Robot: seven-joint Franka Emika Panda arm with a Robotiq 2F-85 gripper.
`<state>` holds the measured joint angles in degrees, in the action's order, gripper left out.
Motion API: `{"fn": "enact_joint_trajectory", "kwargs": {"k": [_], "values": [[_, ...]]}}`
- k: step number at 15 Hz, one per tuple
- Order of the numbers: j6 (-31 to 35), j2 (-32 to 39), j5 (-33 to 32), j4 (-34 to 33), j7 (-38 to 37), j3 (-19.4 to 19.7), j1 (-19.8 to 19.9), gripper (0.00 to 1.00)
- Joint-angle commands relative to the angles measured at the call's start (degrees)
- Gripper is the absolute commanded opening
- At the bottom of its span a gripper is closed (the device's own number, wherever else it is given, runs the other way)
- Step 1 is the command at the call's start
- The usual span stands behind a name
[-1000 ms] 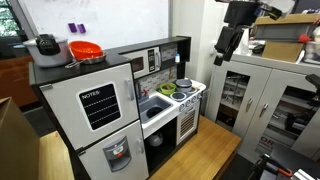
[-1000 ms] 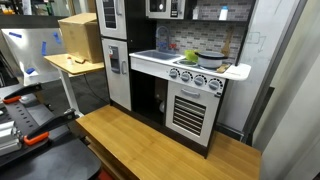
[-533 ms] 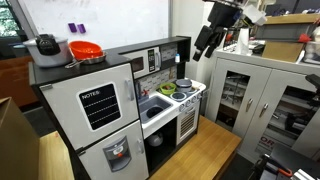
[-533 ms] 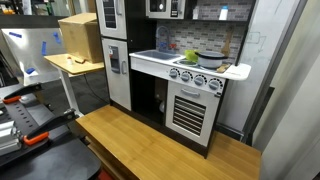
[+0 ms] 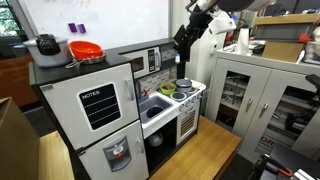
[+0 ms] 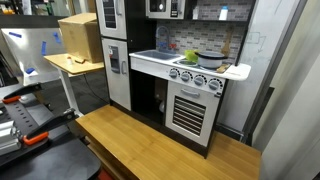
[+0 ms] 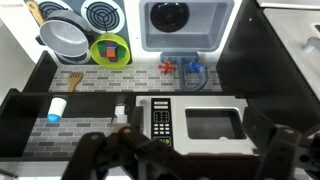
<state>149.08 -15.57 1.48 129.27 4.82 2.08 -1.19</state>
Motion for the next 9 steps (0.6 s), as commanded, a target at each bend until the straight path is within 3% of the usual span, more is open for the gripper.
{"fn": "enact_joint_trajectory", "kwargs": {"k": [1,9], "values": [[3.47,7.07,-1.05,-4.87,-1.0,0.2,1.58,1.0],[3.6,8.11,-0.16,-5.4,-0.15,0.23,1.4,1.0]]}}
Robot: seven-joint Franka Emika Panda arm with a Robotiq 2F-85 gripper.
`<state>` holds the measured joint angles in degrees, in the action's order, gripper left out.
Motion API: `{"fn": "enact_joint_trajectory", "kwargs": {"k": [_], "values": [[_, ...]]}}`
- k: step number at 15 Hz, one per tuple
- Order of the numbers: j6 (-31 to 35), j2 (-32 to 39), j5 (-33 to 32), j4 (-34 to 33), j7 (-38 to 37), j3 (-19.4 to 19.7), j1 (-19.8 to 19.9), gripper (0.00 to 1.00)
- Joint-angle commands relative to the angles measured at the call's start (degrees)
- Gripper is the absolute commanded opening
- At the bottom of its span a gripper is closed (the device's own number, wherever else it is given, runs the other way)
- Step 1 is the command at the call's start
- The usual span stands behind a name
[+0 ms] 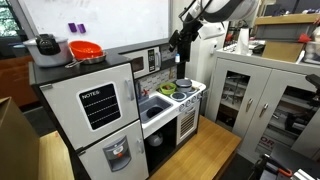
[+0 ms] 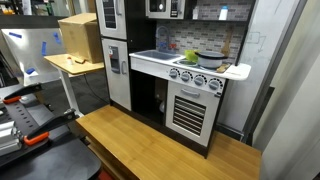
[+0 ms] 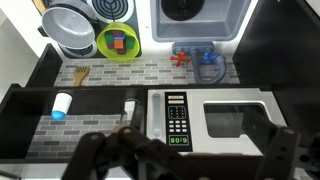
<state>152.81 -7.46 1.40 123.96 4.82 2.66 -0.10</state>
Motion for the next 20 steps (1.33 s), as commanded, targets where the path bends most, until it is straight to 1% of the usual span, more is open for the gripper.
{"fn": "enact_joint_trajectory", "kwargs": {"k": [1,4,5,7,9,11,13,15,18,20], "values": [[-0.13,-0.01,-0.08,-0.09,-0.15,-0.35,0.32,1.0],[-0.18,5.85,3.69,-4.19,0.0,-0.28,-0.4,1.0],[-0.91,7.95,6.25,-5.83,1.57,-0.31,-0.81,1.0],[-0.75,12.84,7.44,-9.56,0.1,-0.98,-0.44,1.0],[-0.27,17.91,4.99,-14.15,-2.77,-1.17,-0.15,1.0],[0.05,22.42,1.29,-18.92,-6.84,-0.1,-0.49,1.0],[0.22,25.53,-1.99,-22.95,-10.0,1.24,-1.0,1.0],[0.8,27.33,-5.24,-25.54,-13.46,2.76,-1.76,1.0],[0.05,29.66,-7.16,-29.03,-15.95,3.24,-2.02,1.0],[-0.87,31.24,-6.6,-31.16,-15.57,2.62,-1.71,1.0]]}}
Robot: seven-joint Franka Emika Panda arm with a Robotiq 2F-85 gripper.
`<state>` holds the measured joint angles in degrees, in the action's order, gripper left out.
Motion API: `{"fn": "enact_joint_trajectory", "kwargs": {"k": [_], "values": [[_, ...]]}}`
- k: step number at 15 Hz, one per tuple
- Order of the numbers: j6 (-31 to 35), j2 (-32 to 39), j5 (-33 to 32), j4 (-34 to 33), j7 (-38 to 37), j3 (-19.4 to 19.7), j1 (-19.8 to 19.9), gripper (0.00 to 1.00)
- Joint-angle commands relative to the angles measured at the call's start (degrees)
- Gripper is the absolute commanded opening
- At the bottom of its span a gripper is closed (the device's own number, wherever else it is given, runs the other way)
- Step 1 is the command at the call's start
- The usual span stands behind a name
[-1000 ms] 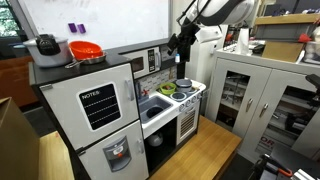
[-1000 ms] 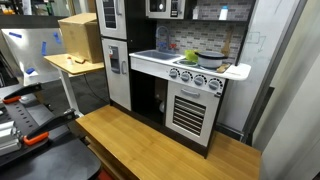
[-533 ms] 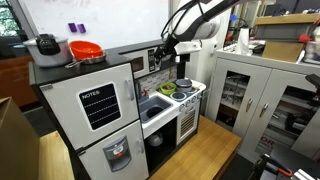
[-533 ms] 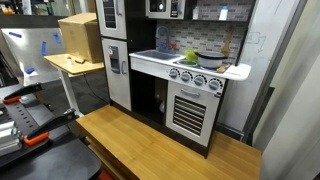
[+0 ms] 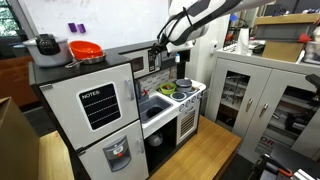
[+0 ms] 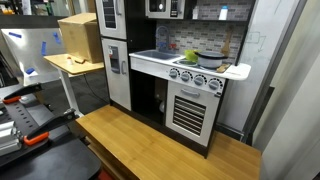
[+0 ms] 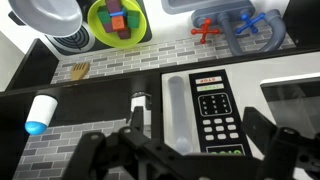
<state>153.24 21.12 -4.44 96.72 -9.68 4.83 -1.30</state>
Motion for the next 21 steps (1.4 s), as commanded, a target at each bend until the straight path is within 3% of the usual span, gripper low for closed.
{"fn": "enact_joint_trajectory", "kwargs": {"k": [1,8,15,17,21], "values": [[-1.74,3.33,0.21,-4.79,0.11,-0.23,-0.02,1.0],[-4.88,6.35,6.94,-9.69,7.09,-3.94,3.43,1.0],[-6.39,7.59,7.77,-11.48,10.06,-4.08,4.87,1.0],[-6.69,8.05,8.15,-11.84,11.35,-4.56,5.33,0.74],[-7.05,8.09,9.05,-12.1,13.16,-5.27,5.83,0.45]]}}
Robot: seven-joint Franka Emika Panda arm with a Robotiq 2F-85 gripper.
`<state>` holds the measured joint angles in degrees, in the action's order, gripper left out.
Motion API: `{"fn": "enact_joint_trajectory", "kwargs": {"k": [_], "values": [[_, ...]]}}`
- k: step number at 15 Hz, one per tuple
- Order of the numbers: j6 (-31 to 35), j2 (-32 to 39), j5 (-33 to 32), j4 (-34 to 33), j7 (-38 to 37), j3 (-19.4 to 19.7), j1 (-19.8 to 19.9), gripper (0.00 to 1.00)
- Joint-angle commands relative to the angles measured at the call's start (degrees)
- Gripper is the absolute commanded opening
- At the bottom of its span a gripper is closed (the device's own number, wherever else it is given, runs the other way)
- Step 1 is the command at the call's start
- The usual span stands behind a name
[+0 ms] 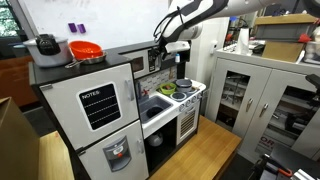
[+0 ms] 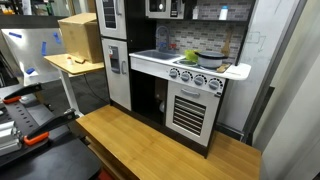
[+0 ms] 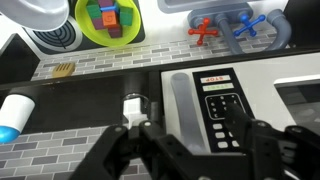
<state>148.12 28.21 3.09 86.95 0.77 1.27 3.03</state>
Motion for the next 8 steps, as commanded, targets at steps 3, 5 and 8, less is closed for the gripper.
{"fn": "enact_joint_trajectory", "kwargs": {"k": [3,5,8], "values": [[-2.02,1.11,1.99,-2.45,3.52,-2.13,1.84,0.26],[-2.02,1.0,2.01,-2.29,3.81,-2.23,1.99,0.12],[-1.99,0.43,1.31,-1.23,4.41,-1.75,2.0,0.04]]}}
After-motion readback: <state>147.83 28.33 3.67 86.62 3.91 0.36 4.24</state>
